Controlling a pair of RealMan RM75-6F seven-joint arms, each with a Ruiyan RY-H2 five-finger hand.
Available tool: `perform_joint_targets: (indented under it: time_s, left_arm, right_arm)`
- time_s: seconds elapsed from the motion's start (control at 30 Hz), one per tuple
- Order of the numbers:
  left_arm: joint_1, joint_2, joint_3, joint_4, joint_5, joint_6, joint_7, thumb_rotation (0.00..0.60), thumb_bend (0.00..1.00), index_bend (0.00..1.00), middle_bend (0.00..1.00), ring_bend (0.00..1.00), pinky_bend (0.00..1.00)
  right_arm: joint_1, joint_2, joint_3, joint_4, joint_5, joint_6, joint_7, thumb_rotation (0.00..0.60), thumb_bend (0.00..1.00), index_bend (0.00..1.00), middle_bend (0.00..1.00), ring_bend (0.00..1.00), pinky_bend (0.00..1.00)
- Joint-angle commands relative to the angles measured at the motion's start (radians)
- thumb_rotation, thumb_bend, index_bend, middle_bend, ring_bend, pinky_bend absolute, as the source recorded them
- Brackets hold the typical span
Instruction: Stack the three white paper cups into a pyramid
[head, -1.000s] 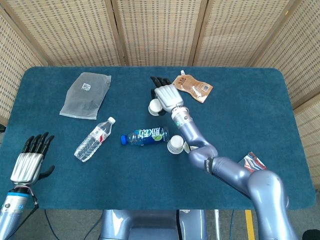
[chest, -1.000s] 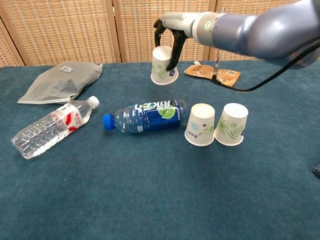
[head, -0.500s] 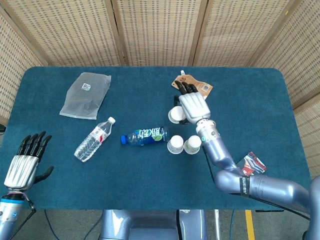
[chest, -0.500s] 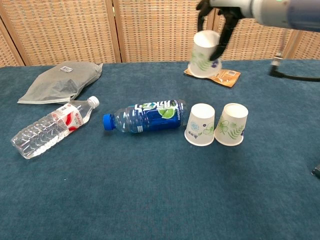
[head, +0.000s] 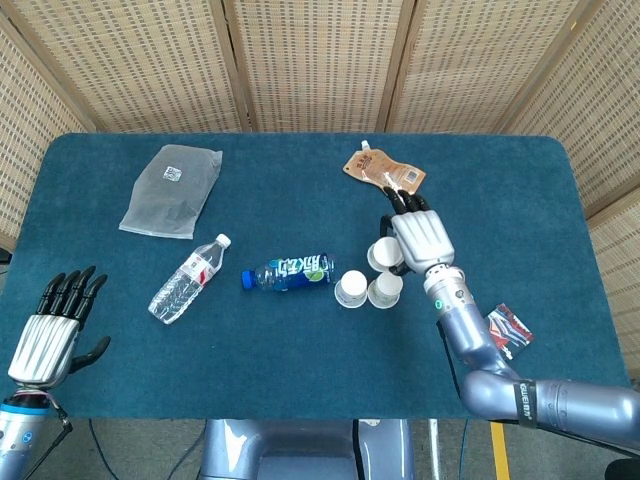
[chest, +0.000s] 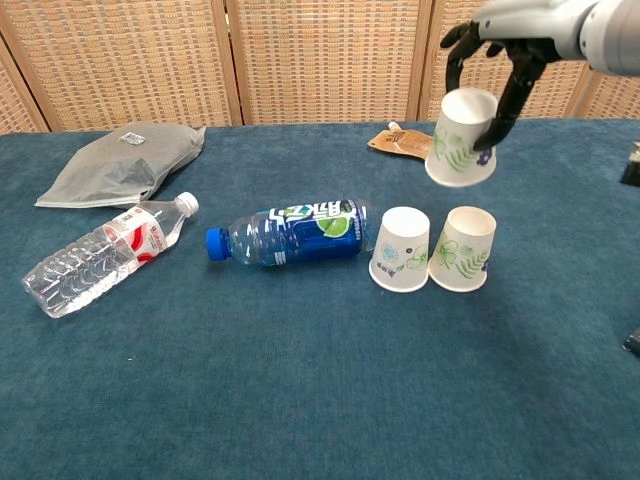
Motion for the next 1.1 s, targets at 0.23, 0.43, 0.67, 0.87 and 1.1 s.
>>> perform_joint_targets:
  time_s: [0.23,0.43,0.67,0.87,1.1]
  left_arm:
    - [0.014,0.007,0.008,-0.012,0.033,0.024,0.004,0.600,0.30,0.04,0.00,0.00,0.02]
    - [0.017,0.007,0.003,-0.013,0.031,0.025,0.005,0.600,0.30,0.04,0.00,0.00,0.02]
    - [0.015,0.000,0.002,-0.008,0.030,0.011,0.015,0.600,0.30,0.04,0.00,0.00,0.02]
    - [0.017,-0.001,-0.005,-0.005,0.026,0.014,0.012,0.600,0.30,0.04,0.00,0.00,0.02]
    - [0.017,0.001,-0.005,-0.004,0.023,0.006,0.010,0.600,0.30,0.04,0.00,0.00,0.02]
  right_arm:
    - [-0.037,-0.006,-0.040,-0.088,-0.044,0.046,0.019,0.600,0.15,0.52,0.04,0.00,0.15]
    - [-0.038,-0.015,-0.043,-0.090,-0.048,0.044,0.028,0.600,0.15,0.52,0.04,0.00,0.15]
    - [-0.032,-0.039,-0.045,-0.063,-0.054,0.029,0.040,0.600,0.15,0.52,0.04,0.00,0.15]
    - [-0.026,-0.056,-0.045,-0.028,-0.042,0.015,0.046,0.600,0.15,0.52,0.04,0.00,0.15]
    - [-0.023,-0.065,-0.049,0.003,-0.021,-0.009,0.053,0.600,0.15,0.52,0.04,0.00,0.15]
